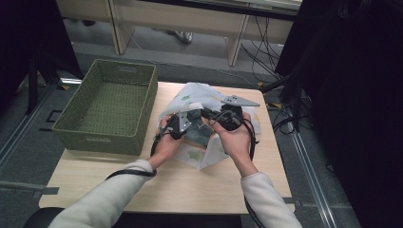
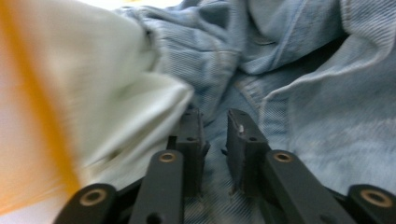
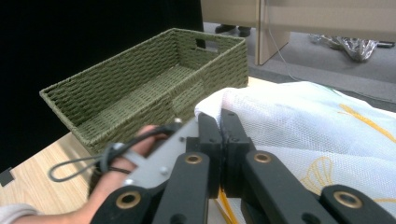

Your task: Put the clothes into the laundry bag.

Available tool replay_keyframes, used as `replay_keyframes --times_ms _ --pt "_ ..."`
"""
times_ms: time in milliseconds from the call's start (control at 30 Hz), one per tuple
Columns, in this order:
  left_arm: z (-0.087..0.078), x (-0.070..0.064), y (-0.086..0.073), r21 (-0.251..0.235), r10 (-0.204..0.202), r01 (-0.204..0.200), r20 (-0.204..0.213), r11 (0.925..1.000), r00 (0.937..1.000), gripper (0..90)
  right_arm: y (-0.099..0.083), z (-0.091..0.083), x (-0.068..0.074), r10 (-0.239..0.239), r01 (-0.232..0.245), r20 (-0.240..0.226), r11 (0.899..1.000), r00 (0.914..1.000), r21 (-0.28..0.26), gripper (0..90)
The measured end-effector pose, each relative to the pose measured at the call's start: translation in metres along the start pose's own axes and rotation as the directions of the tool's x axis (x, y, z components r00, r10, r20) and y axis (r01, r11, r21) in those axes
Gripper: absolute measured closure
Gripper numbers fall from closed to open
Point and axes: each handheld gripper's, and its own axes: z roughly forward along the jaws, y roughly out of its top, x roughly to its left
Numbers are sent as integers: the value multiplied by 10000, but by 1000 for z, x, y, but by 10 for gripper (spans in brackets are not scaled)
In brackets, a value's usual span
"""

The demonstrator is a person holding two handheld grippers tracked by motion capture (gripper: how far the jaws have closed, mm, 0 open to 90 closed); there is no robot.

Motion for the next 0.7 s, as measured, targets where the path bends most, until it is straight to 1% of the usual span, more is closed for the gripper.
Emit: replay_keyframes --times_ms 33,67,100,133,167,200,233,267,333,400,433,467,500,533,567,600,633,667,700 --pt "3 -2 0 -3 -31 31 44 10000 10000 814 0 0 0 -5 5 0 10000 10000 -19 900" --pt "4 -2 0 -25 89 -90 -192 10000 9998 871 0 -1 0 -17 17 14 10000 10000 -5 900" --pt "6 -4 0 5 34 -34 -108 10000 9999 889 1 -1 0 -2 2 18 10000 10000 5 900" --pt "7 -6 0 32 -112 111 120 9999 9999 891 1 -2 -1 5 -5 24 10000 10000 -20 900" --pt "6 -8 1 56 -216 214 487 9998 9986 891 1 -2 -1 30 -30 28 10000 10000 -12 900" --pt "1 -8 3 -138 -44 48 309 9999 9995 891 1 -3 -2 24 -24 22 10000 10000 -16 900" --pt "-4 -10 6 -383 6 5 299 9993 9996 890 1 -3 -2 28 -28 42 10000 10000 -38 900" --pt "-11 -11 10 -550 38 -18 358 9985 9994 883 1 -4 -3 33 -33 51 10000 10000 -50 900" --pt "-26 -12 18 -508 9 29 736 9987 9973 750 1 -4 -5 122 -122 74 9999 9999 -61 900" --pt "-40 -14 21 -251 371 -353 737 9991 9966 625 2 -5 -5 102 -102 86 9999 9999 -76 900" --pt "-45 -13 20 -66 416 -412 907 9991 9950 628 2 -4 -4 110 -110 94 9999 9999 -86 900" --pt "-50 -13 18 50 204 -210 974 9998 9950 658 2 -4 -4 59 -58 93 10000 9999 -74 900" --pt "-54 -11 15 295 219 -249 977 9993 9950 705 2 -4 -3 61 -61 98 10000 9999 -55 900" --pt "-56 -10 11 593 313 -376 1033 9975 9942 772 2 -4 -2 41 -40 85 10000 10000 -48 900" --pt "-57 -8 7 947 198 -299 1052 9951 9942 832 2 -3 -1 44 -44 85 10000 10000 -13 900" --pt "-56 -7 2 1392 3 -145 1011 9902 9949 889 2 -3 -1 14 -13 71 10000 10000 -31 900" --pt "-54 -6 -2 1791 -25 -160 1024 9837 9947 891 2 -2 -1 42 -42 58 10000 10000 -5 900" --pt "-53 -6 -5 1998 -89 -118 1023 9798 9947 892 1 -2 -1 15 -15 45 10000 10000 36 900" --pt "-51 -6 -8 2250 -121 -118 1047 9743 9944 892 1 -2 -1 -1 1 49 10000 10000 47 900"
